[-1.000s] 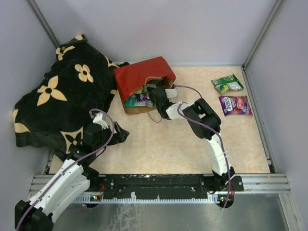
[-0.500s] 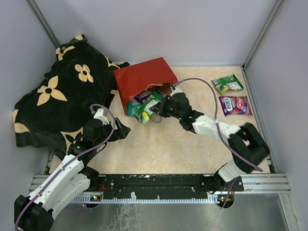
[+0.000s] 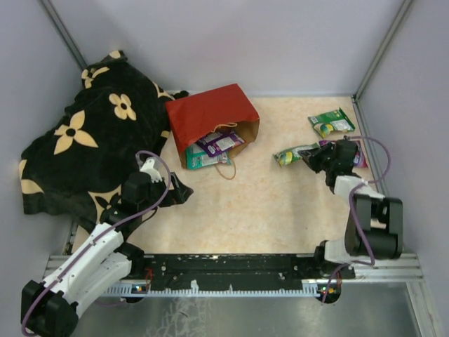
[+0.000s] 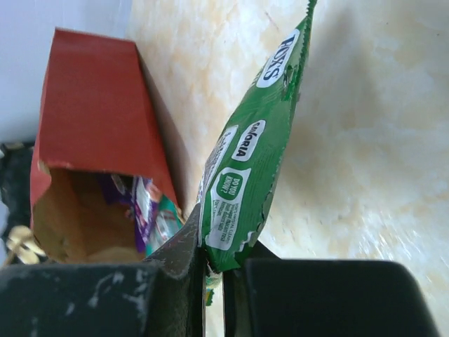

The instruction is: Take the snacks out of the paper bag

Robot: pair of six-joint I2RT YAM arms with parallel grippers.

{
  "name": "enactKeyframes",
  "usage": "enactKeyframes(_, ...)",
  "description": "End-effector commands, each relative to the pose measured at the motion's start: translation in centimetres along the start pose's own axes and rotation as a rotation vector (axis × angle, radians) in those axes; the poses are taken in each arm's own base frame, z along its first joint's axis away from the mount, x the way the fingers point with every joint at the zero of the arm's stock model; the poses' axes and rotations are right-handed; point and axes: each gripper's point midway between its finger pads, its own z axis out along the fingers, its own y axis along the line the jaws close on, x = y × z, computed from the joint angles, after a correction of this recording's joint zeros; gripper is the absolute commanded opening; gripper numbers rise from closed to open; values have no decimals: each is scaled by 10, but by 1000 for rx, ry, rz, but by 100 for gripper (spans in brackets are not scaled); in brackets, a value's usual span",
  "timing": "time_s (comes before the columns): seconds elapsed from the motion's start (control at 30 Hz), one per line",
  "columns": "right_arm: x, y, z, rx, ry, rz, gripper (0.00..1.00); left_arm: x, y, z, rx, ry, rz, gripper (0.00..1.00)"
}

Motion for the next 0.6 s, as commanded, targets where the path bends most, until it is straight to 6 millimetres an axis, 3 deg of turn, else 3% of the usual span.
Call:
enactKeyframes(0.0, -49, 42, 32, -187, -163, 209, 0, -10, -9, -4, 31, -20, 17, 100)
enactKeyframes(0.2, -73, 53, 75, -151, -325, 361, 0, -6, -10, -4, 49, -25, 0, 100)
enactKeyframes(0.37, -80, 64, 129, -133, -328, 415, 1, -4, -17, -4, 78, 4, 7, 100)
enactKeyframes(0.47, -82, 61, 164, -102, -314, 422, 2, 0, -23, -4, 111, 49, 34, 100)
enactKeyframes(0.57, -84, 48, 187, -40, -329, 404, 3, -1, -30, -6, 129, 83, 50, 100)
